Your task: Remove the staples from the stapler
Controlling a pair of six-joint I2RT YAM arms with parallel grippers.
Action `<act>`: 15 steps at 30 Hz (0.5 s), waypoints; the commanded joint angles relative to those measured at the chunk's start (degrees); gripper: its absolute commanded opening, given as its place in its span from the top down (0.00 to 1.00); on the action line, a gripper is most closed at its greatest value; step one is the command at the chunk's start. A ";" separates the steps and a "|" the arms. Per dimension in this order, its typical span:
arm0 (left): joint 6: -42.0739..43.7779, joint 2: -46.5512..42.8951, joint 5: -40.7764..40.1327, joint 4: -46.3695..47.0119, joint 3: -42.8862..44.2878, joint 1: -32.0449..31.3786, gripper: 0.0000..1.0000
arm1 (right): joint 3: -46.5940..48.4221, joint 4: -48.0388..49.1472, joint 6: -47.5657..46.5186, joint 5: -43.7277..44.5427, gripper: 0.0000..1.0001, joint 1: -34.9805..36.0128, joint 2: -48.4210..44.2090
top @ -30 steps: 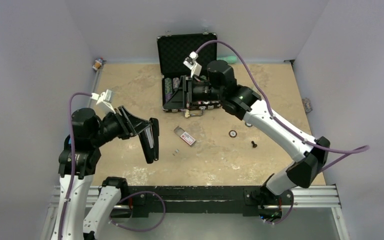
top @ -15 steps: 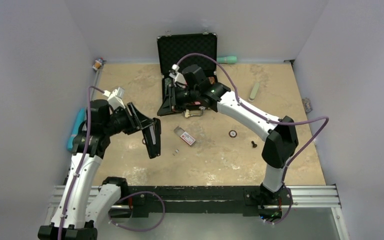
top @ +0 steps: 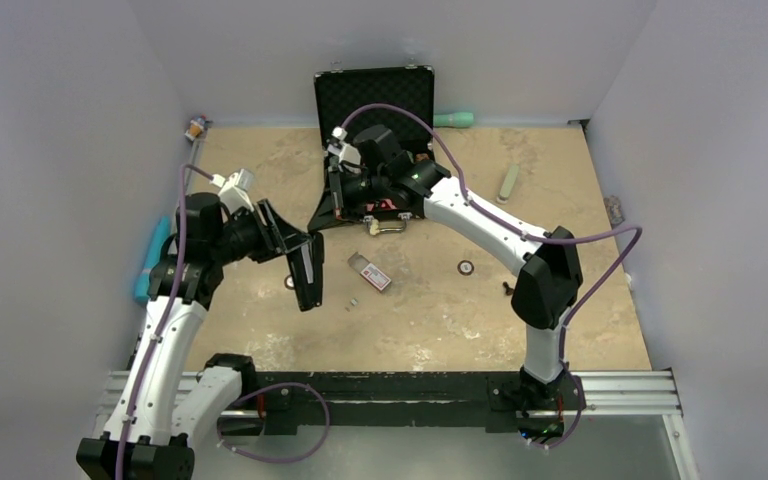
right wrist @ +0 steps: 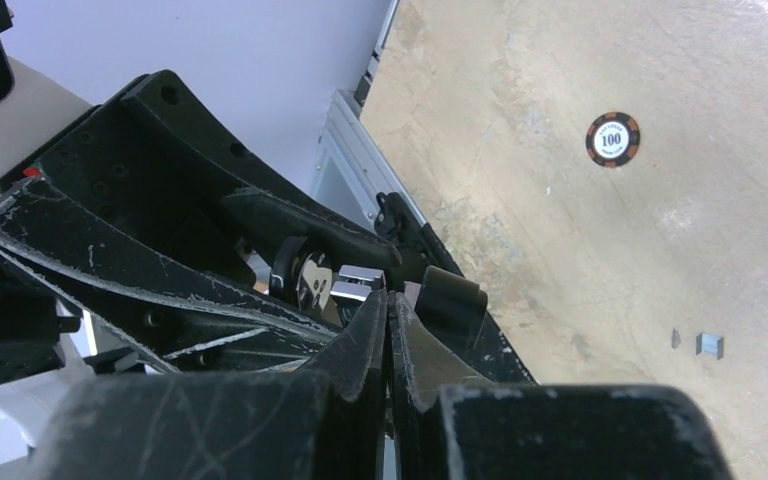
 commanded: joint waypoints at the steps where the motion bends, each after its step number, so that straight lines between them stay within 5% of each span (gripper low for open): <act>1: -0.07 0.13 3.70 5.52 0.86 -0.08 1.00 | 1.10 3.14 1.42 -3.84 0.99 0.29 -0.41; 15: 0.95 0.95 2.37 5.67 0.68 -0.08 1.00 | -3.20 0.62 -0.04 -2.81 1.00 1.30 -0.21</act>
